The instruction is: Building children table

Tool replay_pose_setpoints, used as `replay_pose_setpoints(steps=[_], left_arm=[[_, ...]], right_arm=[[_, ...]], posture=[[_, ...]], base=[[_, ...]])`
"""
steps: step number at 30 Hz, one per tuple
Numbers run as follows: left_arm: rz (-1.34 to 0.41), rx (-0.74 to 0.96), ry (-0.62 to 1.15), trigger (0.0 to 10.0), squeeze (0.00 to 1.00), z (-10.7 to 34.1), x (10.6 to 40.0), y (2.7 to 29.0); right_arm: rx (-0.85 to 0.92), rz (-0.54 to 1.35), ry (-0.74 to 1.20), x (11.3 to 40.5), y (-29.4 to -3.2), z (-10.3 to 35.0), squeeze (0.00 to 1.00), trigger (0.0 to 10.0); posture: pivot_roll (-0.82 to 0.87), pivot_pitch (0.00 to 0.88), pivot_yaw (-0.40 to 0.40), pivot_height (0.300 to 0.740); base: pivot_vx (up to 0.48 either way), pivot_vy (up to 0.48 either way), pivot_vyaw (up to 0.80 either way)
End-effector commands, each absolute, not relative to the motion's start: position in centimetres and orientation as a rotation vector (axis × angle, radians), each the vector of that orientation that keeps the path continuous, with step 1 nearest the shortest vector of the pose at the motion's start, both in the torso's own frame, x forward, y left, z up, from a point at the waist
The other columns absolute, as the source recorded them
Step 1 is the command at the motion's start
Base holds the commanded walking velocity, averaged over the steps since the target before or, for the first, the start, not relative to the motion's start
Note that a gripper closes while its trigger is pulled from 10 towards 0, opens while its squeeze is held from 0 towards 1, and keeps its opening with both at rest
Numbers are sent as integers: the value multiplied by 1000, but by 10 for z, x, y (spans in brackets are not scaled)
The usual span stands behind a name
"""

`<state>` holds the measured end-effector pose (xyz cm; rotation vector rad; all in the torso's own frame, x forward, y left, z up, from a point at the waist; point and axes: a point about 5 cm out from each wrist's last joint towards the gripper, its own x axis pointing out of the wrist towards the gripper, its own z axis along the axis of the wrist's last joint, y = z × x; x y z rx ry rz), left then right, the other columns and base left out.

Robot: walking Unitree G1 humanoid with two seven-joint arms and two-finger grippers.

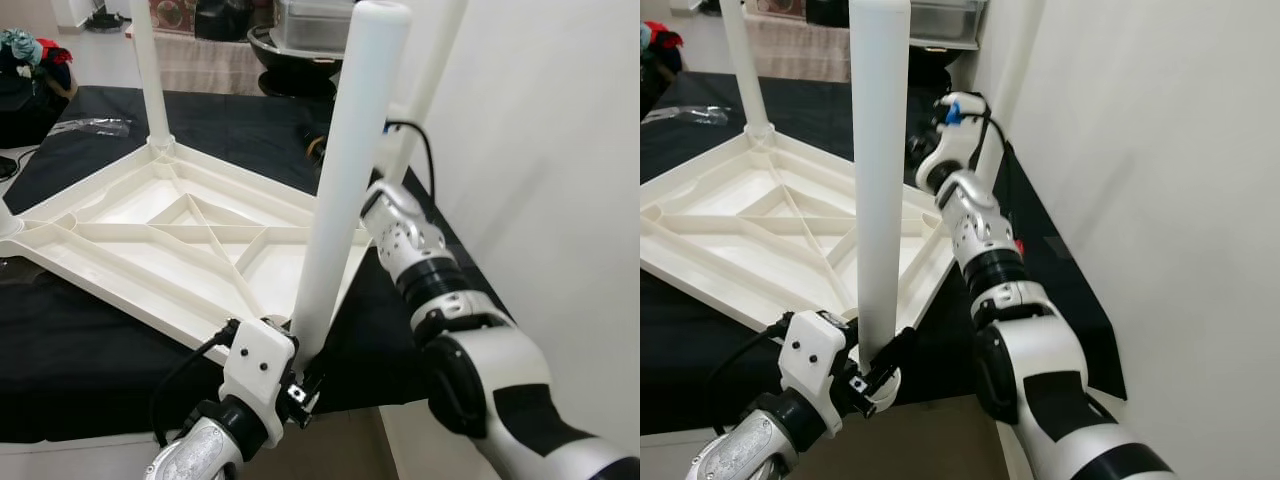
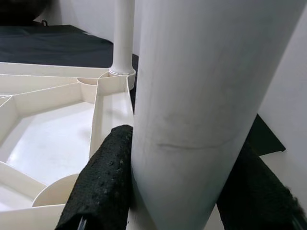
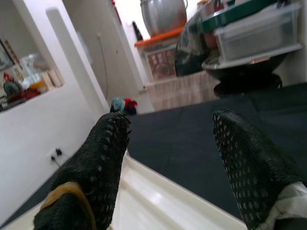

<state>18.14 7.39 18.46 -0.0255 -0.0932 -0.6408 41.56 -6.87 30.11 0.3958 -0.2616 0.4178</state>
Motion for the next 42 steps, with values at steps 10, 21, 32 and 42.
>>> replay_pose_setpoints(steps=[10,21,32,42], left_arm=[[-942,-213,-38,0,0,197,142,62],[-975,-159,45,0,0,193,124,80],[-987,-98,157,0,0,180,109,103],[-947,-39,279,0,0,166,90,121]], right_arm=[[381,427,-237,414,-39,309,0,10000],[347,284,-261,419,-54,316,0,10000],[331,106,-281,423,-77,321,0,10000],[306,-173,-200,425,-97,310,0,10000]], posture=[[85,186,-183,740],[71,279,-197,740],[81,290,-202,740],[107,257,-220,740]], base=[[0,0,0],[0,0,0],[0,0,0],[0,0,0]])
